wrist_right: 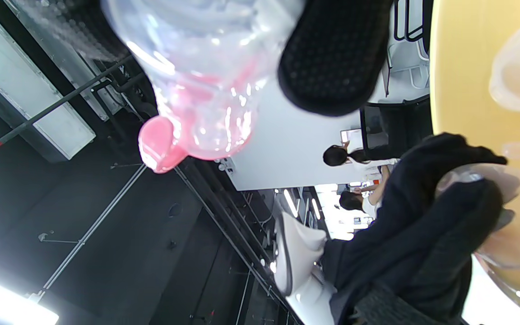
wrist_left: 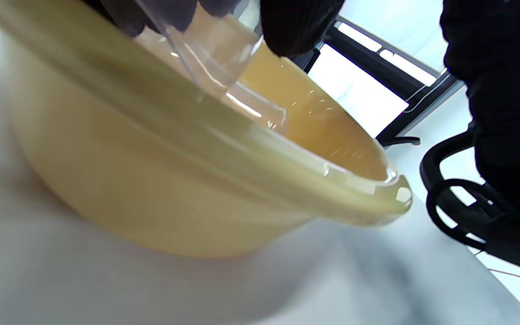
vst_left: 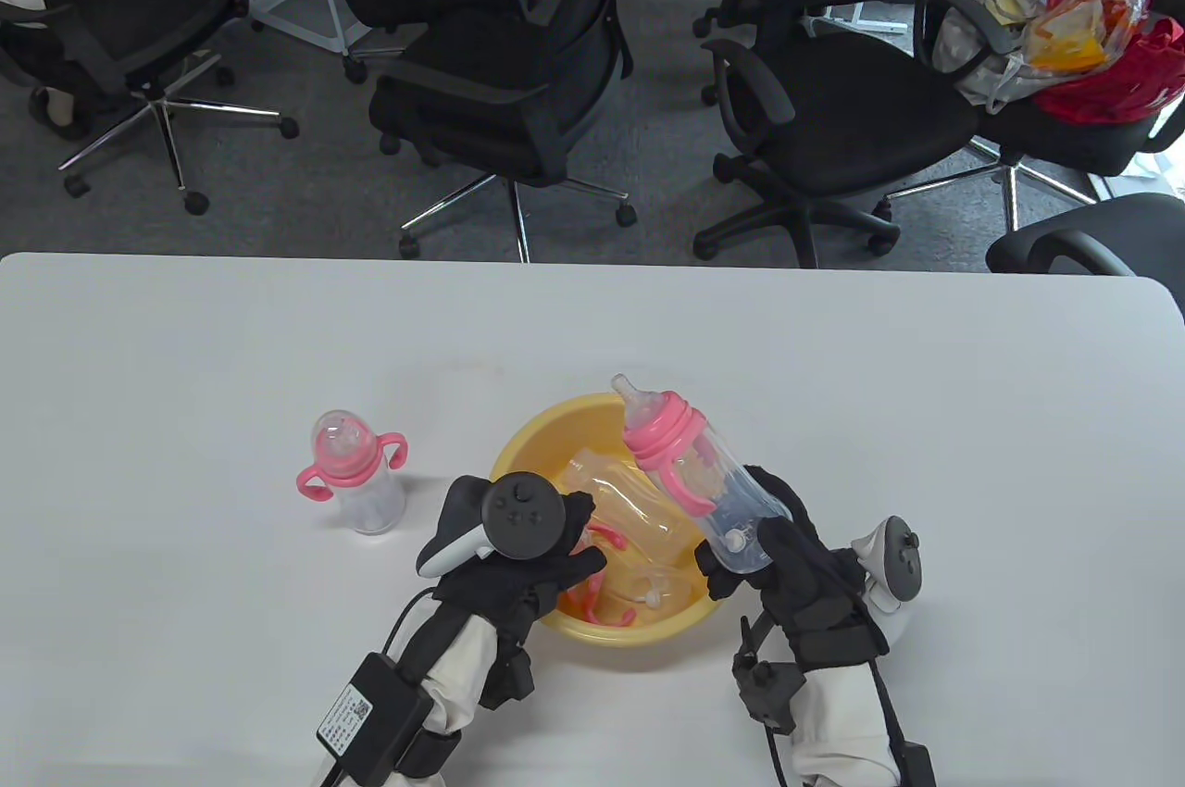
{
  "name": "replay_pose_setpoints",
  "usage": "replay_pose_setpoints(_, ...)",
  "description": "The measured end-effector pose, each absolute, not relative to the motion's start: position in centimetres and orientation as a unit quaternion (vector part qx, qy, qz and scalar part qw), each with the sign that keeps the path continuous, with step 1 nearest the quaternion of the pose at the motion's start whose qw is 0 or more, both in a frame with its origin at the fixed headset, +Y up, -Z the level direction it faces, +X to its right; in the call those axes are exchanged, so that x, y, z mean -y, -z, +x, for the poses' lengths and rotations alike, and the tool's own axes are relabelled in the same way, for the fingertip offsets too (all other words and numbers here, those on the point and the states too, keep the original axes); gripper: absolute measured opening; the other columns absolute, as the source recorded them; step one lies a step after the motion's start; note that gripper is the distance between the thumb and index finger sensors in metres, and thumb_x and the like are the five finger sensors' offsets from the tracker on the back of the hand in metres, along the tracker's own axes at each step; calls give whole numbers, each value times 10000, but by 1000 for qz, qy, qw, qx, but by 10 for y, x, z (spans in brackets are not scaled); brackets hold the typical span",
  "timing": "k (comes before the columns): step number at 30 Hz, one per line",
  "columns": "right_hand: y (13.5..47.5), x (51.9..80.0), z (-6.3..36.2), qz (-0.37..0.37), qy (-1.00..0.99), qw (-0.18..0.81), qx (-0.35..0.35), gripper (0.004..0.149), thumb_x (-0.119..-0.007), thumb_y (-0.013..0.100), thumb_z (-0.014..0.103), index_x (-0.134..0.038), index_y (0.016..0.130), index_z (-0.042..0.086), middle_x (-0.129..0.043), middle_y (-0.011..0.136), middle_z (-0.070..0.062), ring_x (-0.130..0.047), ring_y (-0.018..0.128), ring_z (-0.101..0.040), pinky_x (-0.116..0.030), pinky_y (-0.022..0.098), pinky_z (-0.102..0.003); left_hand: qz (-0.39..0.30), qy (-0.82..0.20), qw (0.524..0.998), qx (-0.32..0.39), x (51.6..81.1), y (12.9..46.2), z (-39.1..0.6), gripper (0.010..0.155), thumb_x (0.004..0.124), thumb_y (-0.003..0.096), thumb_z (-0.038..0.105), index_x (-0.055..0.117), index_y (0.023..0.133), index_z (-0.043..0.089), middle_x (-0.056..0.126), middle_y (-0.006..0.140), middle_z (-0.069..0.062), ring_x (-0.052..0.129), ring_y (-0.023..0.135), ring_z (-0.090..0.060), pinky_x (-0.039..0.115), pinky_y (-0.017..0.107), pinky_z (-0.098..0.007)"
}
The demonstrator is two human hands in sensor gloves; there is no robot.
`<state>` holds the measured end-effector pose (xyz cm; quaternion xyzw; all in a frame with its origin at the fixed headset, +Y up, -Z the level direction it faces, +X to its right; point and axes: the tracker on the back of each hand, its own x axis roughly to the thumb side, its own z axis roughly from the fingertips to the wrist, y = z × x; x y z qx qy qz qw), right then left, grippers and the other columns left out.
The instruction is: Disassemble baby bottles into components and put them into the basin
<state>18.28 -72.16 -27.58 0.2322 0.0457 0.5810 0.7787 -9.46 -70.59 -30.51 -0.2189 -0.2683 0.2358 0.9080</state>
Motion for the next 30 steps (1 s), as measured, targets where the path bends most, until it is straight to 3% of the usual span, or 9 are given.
replay_pose_setpoints(10,276,723,182,231,-581,779,-48,885,-637,612,627,-262,1111,-1,-551,983,-305,-814,635,-408,-869,447,-342,-232,-207,913,264,712,306,-91,652,717,634,247,442,1133,-70,493,1109,-386,592,967,-639,553,692,-724)
replay_pose_setpoints(18,276,723,181,230,-582,778,-52,884,-637,612,626,-263,1111,-1,-551,982,-307,-813,635,-410,-868,447,-344,-203,-264,904,268,704,309,-102,656,707,635,262,438,1136,-66,503,1108,-384,605,964,-634,567,688,-721)
replay_pose_setpoints(25,276,723,180,231,-582,778,-53,880,-637,613,624,-266,1111,0,-553,982,-307,-814,634,-411,-868,445,-346,-108,-416,858,281,676,304,-127,688,702,637,293,410,1146,-66,527,1103,-381,628,955,-631,584,680,-718)
replay_pose_setpoints(30,276,723,180,231,-582,778,-53,881,-640,612,623,-270,1111,-1,-554,981,-309,-814,632,-413,-867,443,-349,-30,-547,788,280,662,298,-144,720,697,638,324,378,1151,-67,550,1100,-370,666,947,-608,612,673,-704)
